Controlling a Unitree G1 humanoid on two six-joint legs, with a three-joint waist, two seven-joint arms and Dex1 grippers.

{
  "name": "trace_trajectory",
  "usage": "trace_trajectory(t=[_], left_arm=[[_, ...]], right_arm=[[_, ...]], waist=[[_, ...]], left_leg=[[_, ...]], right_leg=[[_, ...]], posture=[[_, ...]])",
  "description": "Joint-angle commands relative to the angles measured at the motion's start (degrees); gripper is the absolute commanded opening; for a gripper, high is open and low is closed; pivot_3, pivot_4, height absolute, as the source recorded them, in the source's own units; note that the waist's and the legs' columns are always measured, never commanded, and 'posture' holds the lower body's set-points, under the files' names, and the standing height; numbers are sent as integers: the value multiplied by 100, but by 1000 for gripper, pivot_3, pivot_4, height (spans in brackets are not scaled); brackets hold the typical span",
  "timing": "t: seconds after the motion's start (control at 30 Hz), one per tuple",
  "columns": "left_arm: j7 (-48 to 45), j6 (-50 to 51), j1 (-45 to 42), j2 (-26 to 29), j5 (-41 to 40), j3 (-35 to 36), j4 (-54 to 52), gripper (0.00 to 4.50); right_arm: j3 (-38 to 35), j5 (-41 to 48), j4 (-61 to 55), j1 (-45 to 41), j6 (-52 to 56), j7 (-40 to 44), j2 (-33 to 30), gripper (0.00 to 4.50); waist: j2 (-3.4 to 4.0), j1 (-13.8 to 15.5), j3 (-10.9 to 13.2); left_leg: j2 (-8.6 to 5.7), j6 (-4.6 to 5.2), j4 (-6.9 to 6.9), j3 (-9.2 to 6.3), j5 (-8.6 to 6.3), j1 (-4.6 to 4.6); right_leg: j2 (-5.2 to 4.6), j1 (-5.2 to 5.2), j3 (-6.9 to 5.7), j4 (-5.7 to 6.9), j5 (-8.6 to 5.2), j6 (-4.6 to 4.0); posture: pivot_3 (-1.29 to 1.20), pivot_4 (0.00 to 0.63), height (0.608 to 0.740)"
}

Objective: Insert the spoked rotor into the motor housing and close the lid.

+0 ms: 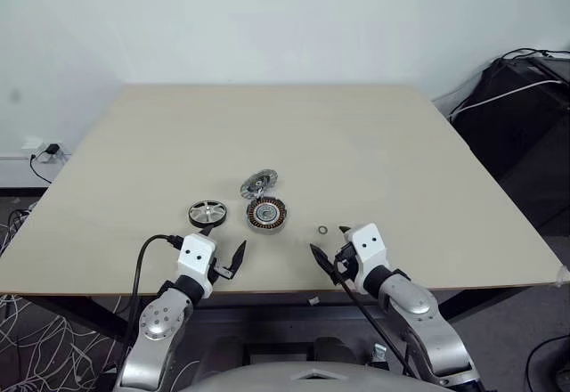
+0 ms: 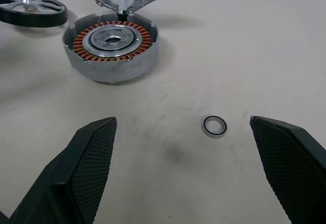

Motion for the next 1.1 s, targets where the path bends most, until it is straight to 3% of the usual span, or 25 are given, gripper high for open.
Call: trace_trajectory(t=[0.03, 0.5, 0.7, 1.1], left_arm=[[-71, -3, -63, -10, -94, 1, -88, 4493], [-398, 144, -64, 4, -172, -75, -95, 4493], [-350, 158, -110, -41, -108, -90, -33, 4493], [-399, 224, -103, -41, -191, -66, -82, 4493]], right_arm=[[-30, 58, -173, -60, -107, 69, -41, 4500], [-29, -85, -73, -152, 104, -70, 1, 4500], [85, -439, 563, -711, 252, -563, 309, 4500], [160, -542, 2261, -1803, -46, -608, 693, 4500]], waist=[[0, 0, 0], [0, -3, 0], [0, -13, 0], [3, -35, -1]], left_leg=[[0, 0, 0, 0, 0, 0], [0, 0, 0, 1, 0, 0], [1, 0, 1, 1, 0, 1], [-2, 17, 1, 1, 10, 2]], right_leg=[[0, 0, 0, 0, 0, 0], [1, 0, 0, 0, 0, 1], [3, 0, 0, 1, 2, -2], [6, 3, 0, 2, 3, -4]], posture=[[0, 0, 740], [0, 0, 740], [0, 0, 740], [0, 0, 740]])
